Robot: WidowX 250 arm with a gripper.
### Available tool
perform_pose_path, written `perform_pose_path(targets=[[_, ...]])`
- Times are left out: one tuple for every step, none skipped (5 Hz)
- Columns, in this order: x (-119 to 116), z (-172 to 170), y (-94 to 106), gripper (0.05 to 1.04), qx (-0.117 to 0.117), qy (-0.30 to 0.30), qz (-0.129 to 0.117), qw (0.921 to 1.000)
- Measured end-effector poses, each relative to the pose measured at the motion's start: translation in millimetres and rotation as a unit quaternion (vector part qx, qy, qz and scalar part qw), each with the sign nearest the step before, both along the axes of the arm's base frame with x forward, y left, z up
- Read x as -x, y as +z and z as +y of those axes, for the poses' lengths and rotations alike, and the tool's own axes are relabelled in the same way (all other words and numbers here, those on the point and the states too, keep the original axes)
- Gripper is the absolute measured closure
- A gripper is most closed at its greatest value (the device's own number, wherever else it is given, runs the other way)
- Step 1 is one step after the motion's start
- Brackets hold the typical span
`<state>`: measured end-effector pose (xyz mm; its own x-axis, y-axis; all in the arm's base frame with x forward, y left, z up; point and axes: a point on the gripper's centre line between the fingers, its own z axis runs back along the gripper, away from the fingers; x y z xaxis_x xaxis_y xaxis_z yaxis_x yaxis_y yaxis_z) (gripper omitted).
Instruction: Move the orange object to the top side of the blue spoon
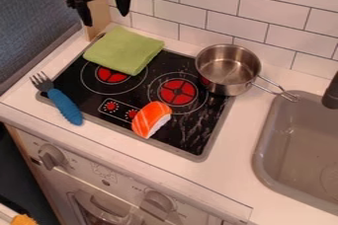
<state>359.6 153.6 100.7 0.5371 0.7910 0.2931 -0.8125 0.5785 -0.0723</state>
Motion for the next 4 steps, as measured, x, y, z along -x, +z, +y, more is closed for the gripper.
perform_pose_path(targets=[[2.6, -3.3, -13.4, 0.085, 0.01, 0.003, 0.015, 0.9998], [8.4, -40.0, -13.9, 0.085, 0.035, -0.01, 0.012, 0.9993], [25.9, -60.5, -1.6, 0.085, 0.04, -0.033, -0.004, 0.9986], [48.5, -75.3, 4.6, 0.085, 0.034, -0.073, -0.011, 0.9967]])
